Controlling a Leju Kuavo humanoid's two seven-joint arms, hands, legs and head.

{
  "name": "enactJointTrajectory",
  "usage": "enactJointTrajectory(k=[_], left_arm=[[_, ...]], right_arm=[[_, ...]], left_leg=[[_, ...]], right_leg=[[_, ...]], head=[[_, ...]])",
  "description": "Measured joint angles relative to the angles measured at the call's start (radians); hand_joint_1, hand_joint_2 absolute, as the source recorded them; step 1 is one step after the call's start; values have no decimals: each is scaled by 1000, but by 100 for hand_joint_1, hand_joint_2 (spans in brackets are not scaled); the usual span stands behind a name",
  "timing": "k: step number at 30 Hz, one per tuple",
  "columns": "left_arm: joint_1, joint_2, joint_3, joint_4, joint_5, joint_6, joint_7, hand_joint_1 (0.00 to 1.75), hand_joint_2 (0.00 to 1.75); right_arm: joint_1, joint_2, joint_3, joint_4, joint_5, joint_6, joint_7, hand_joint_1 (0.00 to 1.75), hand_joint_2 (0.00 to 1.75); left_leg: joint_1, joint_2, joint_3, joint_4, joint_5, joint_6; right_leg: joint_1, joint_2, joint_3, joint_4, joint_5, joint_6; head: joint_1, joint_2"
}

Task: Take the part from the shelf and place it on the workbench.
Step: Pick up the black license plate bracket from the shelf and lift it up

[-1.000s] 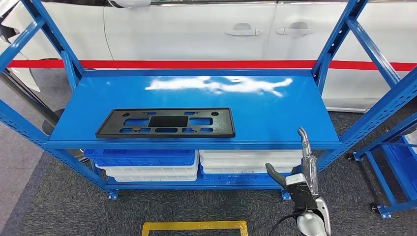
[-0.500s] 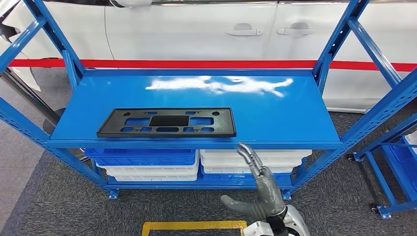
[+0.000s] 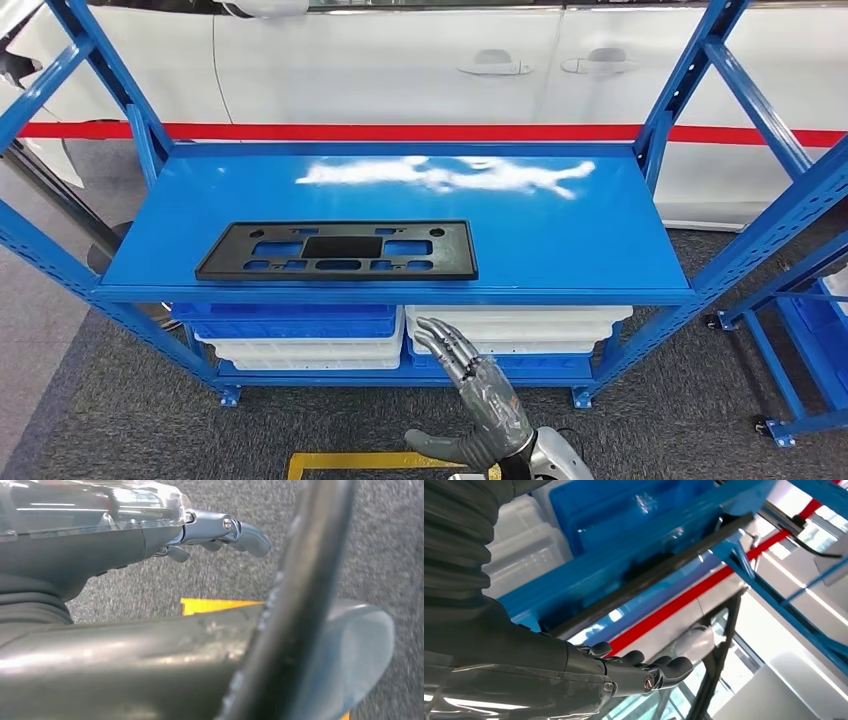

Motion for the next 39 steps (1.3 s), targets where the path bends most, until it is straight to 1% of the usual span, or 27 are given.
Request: enactJointTrajectory(k=[3,5,6,8,9,10,11,13,14,15,16,18,20,21,23,24,25,26,27,28,29,30,32,35,36,37,39], left_arm=[[-2,0,-8,1,-9,-8,3,0,0],[-2,-1,-15,2,-16,-11,5,0,0],[-2,-1,-18,2,-20,-13,7,0,0],[-1,-1,-22,2,-31,-23,12,0,0],[-1,0,-24,2,-36,-30,14,0,0],[0,0,-28,2,-42,-36,15,0,0],[0,0,-32,2,-49,-42,17,0,0],[-1,2,-43,2,-62,-51,19,0,0],[-3,4,-48,2,-68,-55,20,0,0],[-5,5,-52,2,-74,-57,20,0,0],[-6,7,-56,2,-80,-58,20,0,0],[-6,10,-67,3,-88,-59,21,0,0],[-6,12,-76,3,-95,-59,21,0,0],[-6,12,-79,3,-99,-59,22,0,0],[-8,15,-86,3,-103,-64,23,0,0],[-7,17,-89,3,-103,-73,24,0,0],[-7,19,-92,3,-102,-86,24,0,0],[-7,21,-93,3,-99,-102,25,0,0],[-7,23,-94,3,-96,-118,24,0,0],[-7,24,-94,3,-94,-133,24,0,0],[-7,24,-94,3,-92,-143,24,0,0],[-8,25,-94,3,-92,-149,23,0,0],[-8,27,-94,4,-93,-153,23,0,0],[-9,32,-96,4,-97,-159,23,0,0],[-9,33,-96,4,-99,-161,23,0,0],[-9,35,-96,4,-100,-163,23,0,0],[-7,38,-96,4,-101,-164,23,0,0]], right_arm=[[-34,11,36,51,58,-8,64,0,175],[-58,25,59,85,159,-61,113,0,175],[-71,34,70,104,234,-103,145,0,175],[-96,56,89,151,417,-198,219,0,175],[-107,67,96,176,509,-239,255,0,175],[-117,77,101,201,595,-274,287,0,175],[-128,88,104,226,675,-302,315,0,175],[-148,109,107,271,803,-339,357,0,175],[-157,119,107,289,848,-348,372,0,175],[-164,127,107,303,878,-352,387,0,175],[-169,133,108,314,897,-353,404,0,175],[-180,137,116,326,911,-354,455,0,175],[-195,135,131,329,915,-355,515,0,175],[-202,133,139,329,916,-356,538,0,175],[-205,129,151,330,918,-358,559,0,175],[-200,128,154,330,918,-358,555,0,175],[-194,129,155,332,917,-359,544,0,175],[-188,130,156,333,914,-359,529,0,175],[-184,133,155,335,910,-359,512,0,175],[-182,137,154,337,904,-359,496,0,175],[-181,141,152,338,897,-359,480,0,175],[-180,147,147,340,891,-359,466,0,175],[-178,158,137,346,882,-359,446,0,175],[-175,173,123,356,874,-360,429,0,175],[-175,179,119,359,872,-360,426,0,175],[-175,184,116,362,871,-360,424,0,175],[-173,189,111,369,871,-360,422,0,175]], left_leg=[[2,0,-5,2,-1,-21],[6,0,-19,34,-25,-32],[7,0,-40,80,-53,-35],[8,0,-101,212,-113,-40],[8,0,-126,264,-128,-42],[8,0,-137,284,-124,-42],[8,0,-130,264,-100,-41],[7,0,-75,141,-30,-35],[5,0,-47,79,-7,-32],[4,-1,-30,38,4,-28],[1,-2,-24,21,4,-24],[1,-3,-25,16,6,-14],[6,-2,-23,8,12,-2],[8,0,-22,4,14,4],[6,1,-24,4,15,10],[5,0,-25,4,15,11],[4,0,-25,5,15,12],[3,-1,-24,5,15,12],[2,-2,-23,6,14,11],[2,-2,-22,6,13,10],[-1,-3,-22,8,11,7],[-2,-3,-23,8,9,3],[-3,-2,-24,7,6,-8],[-1,-1,-25,23,-8,-24],[0,-1,-39,58,-28,-29],[3,-1,-65,113,-55,-33],[5,0,-134,242,-106,-41]], right_leg=[[5,2,-1,-14,1,-23],[4,0,0,-19,5,-37],[4,-1,1,-21,6,-43],[7,-2,0,-21,6,-49],[9,-3,0,-20,5,-50],[10,-3,0,-19,5,-51],[11,-2,1,-17,4,-52],[11,-1,2,-13,1,-49],[13,-1,2,-10,-2,-46],[15,-1,0,-8,-3,-42],[16,-1,-3,-7,-3,-37],[17,-2,-5,-9,-1,-27],[17,-2,-15,13,-18,-17],[16,-2,-32,49,-41,-12],[14,-2,-91,172,-102,-6],[13,-2,-120,229,-120,-4],[12,-2,-137,259,-122,-4],[12,-2,-135,252,-104,-5],[12,-2,-114,206,-70,-9],[13,-2,-82,138,-34,-14],[16,-2,-51,71,-8,-21],[19,-2,-29,21,6,-26],[25,-2,-16,-13,5,-34],[19,-1,-6,-24,8,-47],[16,-2,-1,-28,8,-52],[14,-3,4,-30,7,-56],[15,-4,9,-30,1,-60]], head=[[0,0],[0,0],[0,0],[0,0],[0,0],[0,0],[0,0],[0,0],[0,0],[0,0],[0,0],[0,0],[0,0],[0,0],[0,0],[0,0],[0,0],[0,0],[0,0],[0,0],[0,0],[0,0],[0,0],[0,0],[0,0],[0,0],[0,0]])
